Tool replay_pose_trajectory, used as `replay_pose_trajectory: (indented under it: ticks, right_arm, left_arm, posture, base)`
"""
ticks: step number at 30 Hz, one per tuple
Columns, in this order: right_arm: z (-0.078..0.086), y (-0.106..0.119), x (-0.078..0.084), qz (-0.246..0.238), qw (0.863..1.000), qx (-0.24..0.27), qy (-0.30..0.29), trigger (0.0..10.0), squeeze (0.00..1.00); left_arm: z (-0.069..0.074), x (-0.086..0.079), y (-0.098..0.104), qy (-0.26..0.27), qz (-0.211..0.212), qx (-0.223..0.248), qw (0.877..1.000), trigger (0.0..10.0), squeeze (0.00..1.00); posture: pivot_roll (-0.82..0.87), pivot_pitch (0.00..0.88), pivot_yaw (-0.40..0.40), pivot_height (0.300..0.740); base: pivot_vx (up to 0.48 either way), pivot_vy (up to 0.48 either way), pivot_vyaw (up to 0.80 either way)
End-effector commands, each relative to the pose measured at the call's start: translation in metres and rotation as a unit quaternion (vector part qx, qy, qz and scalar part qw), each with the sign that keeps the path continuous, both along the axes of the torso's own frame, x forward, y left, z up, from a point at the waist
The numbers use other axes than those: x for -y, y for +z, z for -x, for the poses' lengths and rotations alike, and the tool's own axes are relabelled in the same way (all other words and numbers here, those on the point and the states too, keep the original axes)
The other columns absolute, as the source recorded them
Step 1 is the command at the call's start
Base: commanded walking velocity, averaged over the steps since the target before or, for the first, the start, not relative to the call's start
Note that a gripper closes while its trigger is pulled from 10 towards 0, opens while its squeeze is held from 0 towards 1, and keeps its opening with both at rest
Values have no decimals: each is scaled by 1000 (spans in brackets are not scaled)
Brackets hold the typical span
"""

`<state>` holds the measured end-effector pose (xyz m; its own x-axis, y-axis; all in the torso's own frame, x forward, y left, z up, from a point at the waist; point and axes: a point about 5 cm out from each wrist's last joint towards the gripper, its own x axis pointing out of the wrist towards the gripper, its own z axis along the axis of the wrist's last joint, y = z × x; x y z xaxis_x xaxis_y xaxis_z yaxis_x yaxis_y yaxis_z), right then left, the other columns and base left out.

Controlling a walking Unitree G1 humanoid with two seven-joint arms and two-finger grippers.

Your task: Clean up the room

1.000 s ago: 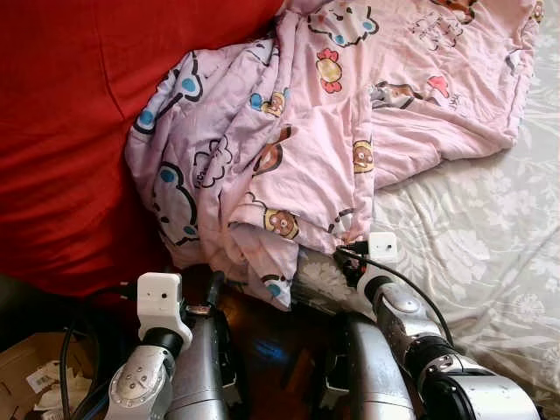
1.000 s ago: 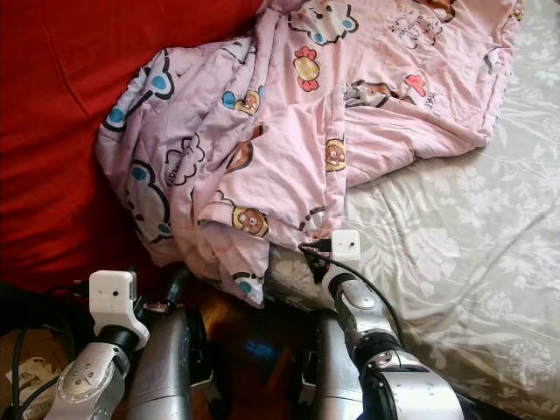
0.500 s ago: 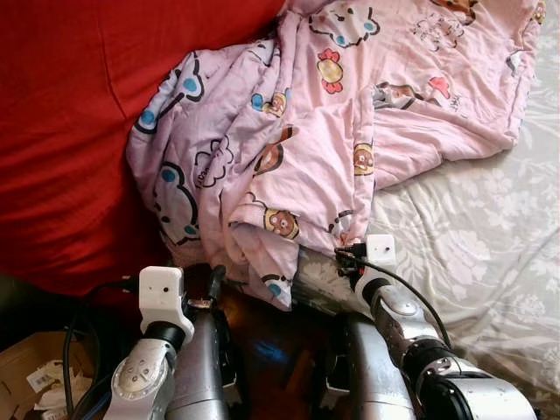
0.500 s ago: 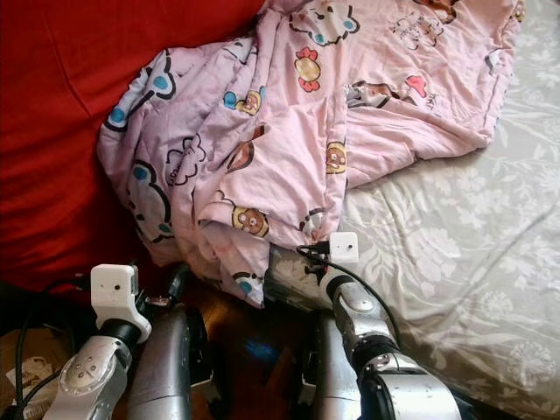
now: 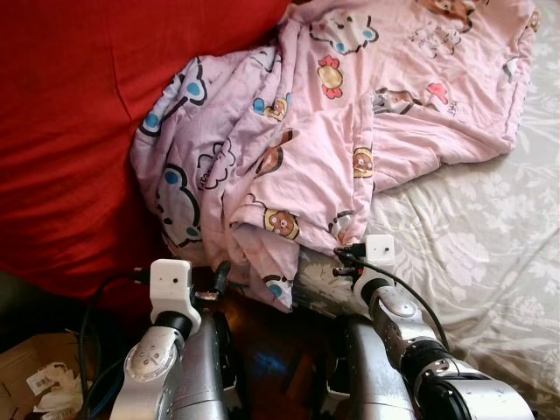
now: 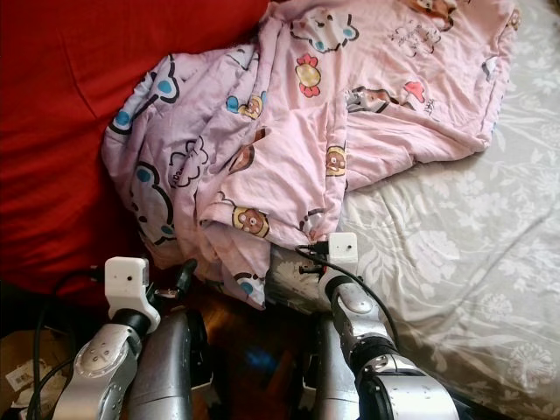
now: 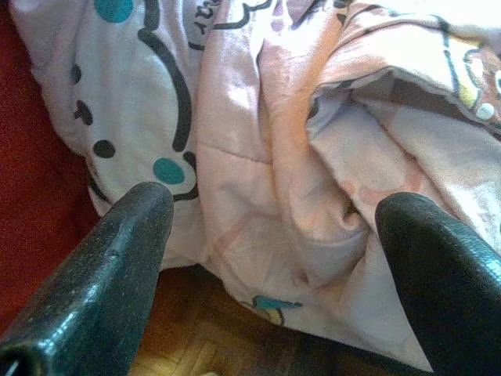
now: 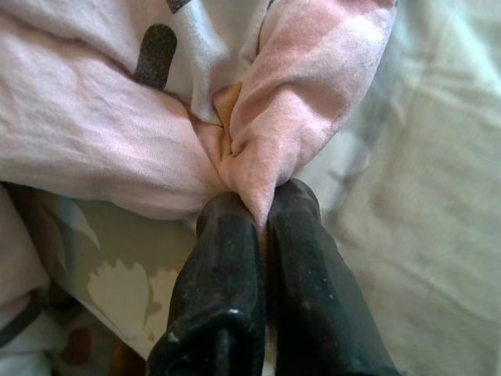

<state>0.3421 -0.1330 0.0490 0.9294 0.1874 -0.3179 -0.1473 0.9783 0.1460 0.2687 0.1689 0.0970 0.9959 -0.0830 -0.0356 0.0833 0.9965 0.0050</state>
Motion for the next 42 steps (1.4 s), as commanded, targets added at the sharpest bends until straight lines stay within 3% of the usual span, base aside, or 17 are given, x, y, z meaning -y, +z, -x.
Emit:
replay_pose_trajectory:
  ticks: [1, 5, 6, 12, 18, 32, 42]
  right_arm:
    - [6, -6, 3, -7, 1000, -3, -11, 0, 0]
    - [10, -9, 6, -11, 1000, 14, -11, 0, 0]
    - [11, -9, 7, -9, 1000, 18, -12, 10000, 0]
    - [17, -11, 16, -23, 998, 40, -44, 10000, 0]
    - [19, -9, 13, -43, 996, 62, -43, 10000, 0]
    - [19, -6, 17, -41, 995, 72, -47, 10000, 0]
    - [24, -12, 16, -38, 996, 64, -44, 10000, 0]
  left_arm:
    - [0, -3, -10, 2, -3, -14, 1000, 10000, 0]
    - [-6, -5, -12, 1, -8, -13, 1000, 10000, 0]
    - [-8, -6, -13, 2, -9, -13, 1000, 10000, 0]
    - [-17, -10, -18, 6, -16, -17, 1000, 10000, 0]
    - [-24, -12, -18, 7, -16, -11, 1000, 10000, 0]
    - [-28, -17, -22, 26, -9, -6, 1000, 10000, 0]
    - [-18, -33, -48, 72, 15, -51, 996, 10000, 0]
  posture:
    - [66, 166, -53, 585]
    - [52, 127, -52, 585]
    - [50, 119, -52, 585]
    - [38, 82, -48, 585]
    - [32, 70, -43, 585]
    - [24, 60, -46, 663]
    - [22, 60, -46, 728]
  base:
    - [0, 0, 0]
    - [0, 0, 0]
    - [0, 0, 0]
    - [0, 0, 0]
    - [0, 0, 0]
    - [0, 0, 0]
    - [0, 0, 0]
